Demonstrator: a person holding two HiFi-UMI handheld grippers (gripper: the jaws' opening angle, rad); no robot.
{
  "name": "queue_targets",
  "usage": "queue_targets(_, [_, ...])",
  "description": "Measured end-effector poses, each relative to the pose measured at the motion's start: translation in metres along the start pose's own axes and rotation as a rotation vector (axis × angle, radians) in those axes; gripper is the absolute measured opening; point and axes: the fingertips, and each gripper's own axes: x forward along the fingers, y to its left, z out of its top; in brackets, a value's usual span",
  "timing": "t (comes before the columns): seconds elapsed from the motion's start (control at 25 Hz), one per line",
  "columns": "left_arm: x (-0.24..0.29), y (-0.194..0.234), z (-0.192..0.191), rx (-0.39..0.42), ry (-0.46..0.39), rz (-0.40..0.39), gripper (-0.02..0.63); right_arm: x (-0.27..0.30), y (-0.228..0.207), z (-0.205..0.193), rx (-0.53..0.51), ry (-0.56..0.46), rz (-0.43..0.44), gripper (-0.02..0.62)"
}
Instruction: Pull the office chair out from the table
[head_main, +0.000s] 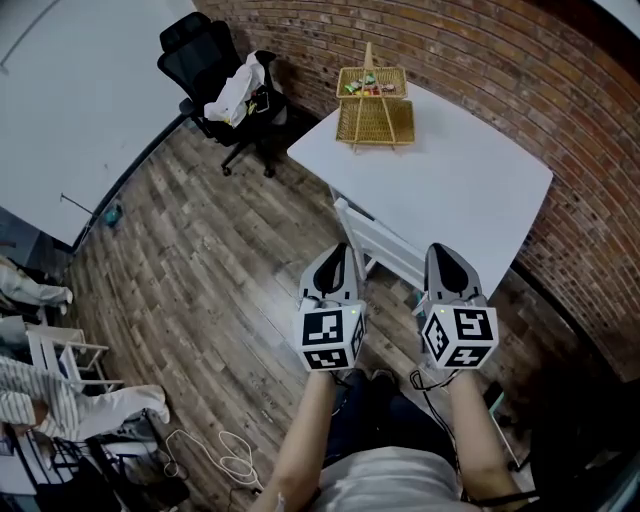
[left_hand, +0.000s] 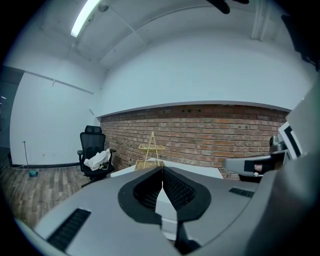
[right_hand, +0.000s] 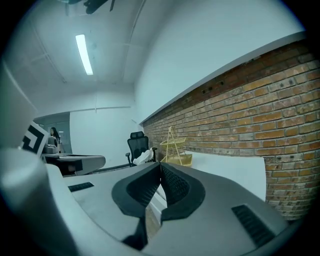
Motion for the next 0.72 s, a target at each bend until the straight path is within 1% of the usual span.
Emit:
queue_targets(0.28, [0.033, 0.002, -0.004, 0.009, 0.026, -0.041, 0.015, 0.023, -0.006, -0.007, 0.011, 0.026, -0.013, 0.014])
queue_targets(0.52, [0.067, -0.001, -0.02, 0.026, 0.073, -0.107, 0.015, 0.043, -0.005, -0.02, 0.018, 0.058, -0.025, 0.014])
queue_targets(0.64, [0.086, -0.002, -0.027, 0.039, 0.103, -0.155, 0.015, 0.056, -0.012, -0.028, 0.028, 0.077, -0.053, 0.014])
queue_targets(0.72, [0.096, 0.001, -0.034, 0.062, 0.126, -0.183, 0.014, 0.065, -0.012, -0.034, 0.033, 0.097, -0.067, 0.014])
